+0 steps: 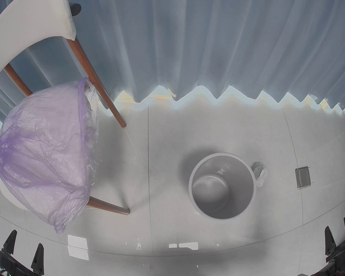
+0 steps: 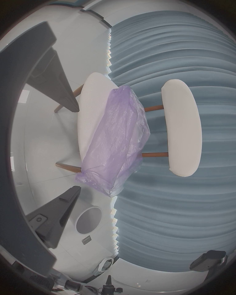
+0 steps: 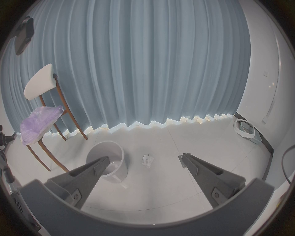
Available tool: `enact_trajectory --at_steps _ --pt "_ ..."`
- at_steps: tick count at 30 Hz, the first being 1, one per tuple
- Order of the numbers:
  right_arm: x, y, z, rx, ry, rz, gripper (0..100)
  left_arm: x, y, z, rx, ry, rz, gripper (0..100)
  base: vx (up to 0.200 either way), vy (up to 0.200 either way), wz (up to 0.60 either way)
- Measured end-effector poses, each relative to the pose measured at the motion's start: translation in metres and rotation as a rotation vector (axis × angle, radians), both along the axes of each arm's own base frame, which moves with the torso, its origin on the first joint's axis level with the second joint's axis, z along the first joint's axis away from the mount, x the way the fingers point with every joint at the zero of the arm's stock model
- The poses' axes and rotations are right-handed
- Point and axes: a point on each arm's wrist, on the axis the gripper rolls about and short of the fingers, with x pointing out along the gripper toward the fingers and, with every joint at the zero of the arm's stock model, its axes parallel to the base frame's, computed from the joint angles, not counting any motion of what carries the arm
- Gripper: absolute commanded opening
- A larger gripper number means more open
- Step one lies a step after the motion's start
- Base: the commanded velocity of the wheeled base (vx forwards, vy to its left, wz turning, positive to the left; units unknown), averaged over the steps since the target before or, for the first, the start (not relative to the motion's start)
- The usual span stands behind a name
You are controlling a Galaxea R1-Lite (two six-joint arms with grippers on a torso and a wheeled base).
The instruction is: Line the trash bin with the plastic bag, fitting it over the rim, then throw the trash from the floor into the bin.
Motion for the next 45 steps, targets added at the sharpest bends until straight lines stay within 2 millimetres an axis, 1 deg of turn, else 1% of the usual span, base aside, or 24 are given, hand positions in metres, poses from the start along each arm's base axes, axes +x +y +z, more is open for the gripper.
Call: enact_trajectory --at_steps 6,8,13,19,25,29,33,40,45 --pt "0.000 0.000 0.000 0.000 0.000 0.000 100 0.000 0.000 0.002 0.004 -0.016 -0.010 100 0.000 0.000 0.00" --pt "0.000 0.000 0.000 0.000 -0.001 0.000 100 0.000 0.000 0.006 0.003 -0.055 -0.010 100 0.000 0.000 0.00" --pt "0.000 0.000 0.000 0.000 -0.001 0.000 100 -0.003 0.000 0.022 0.015 -0.216 -0.002 100 0.000 0.000 0.00" --pt "0.000 0.000 0.000 0.000 0.000 0.000 100 -0.005 -0.001 0.030 0.039 -0.303 -0.032 100 0.000 0.000 0.00" --pt "0.000 0.000 0.000 0.000 0.000 0.000 100 -0.006 -0.004 0.032 0.041 -0.320 -0.165 100 0.000 0.000 0.00" --pt "0.000 0.000 0.000 0.000 0.000 0.000 100 -0.005 -0.004 0.030 0.045 -0.295 -0.178 100 0.000 0.000 0.00" --pt "0.000 0.000 0.000 0.000 0.000 0.000 100 -0.006 -0.004 0.032 0.046 -0.292 -0.174 100 0.000 0.000 0.00" --pt "0.000 0.000 0.000 0.000 -0.001 0.000 100 -0.013 -0.004 0.048 0.049 -0.300 -0.180 100 0.000 0.000 0.00" --pt "0.000 0.000 0.000 0.000 -0.001 0.000 100 -0.013 -0.004 0.057 0.052 -0.285 -0.191 100 0.000 0.000 0.00"
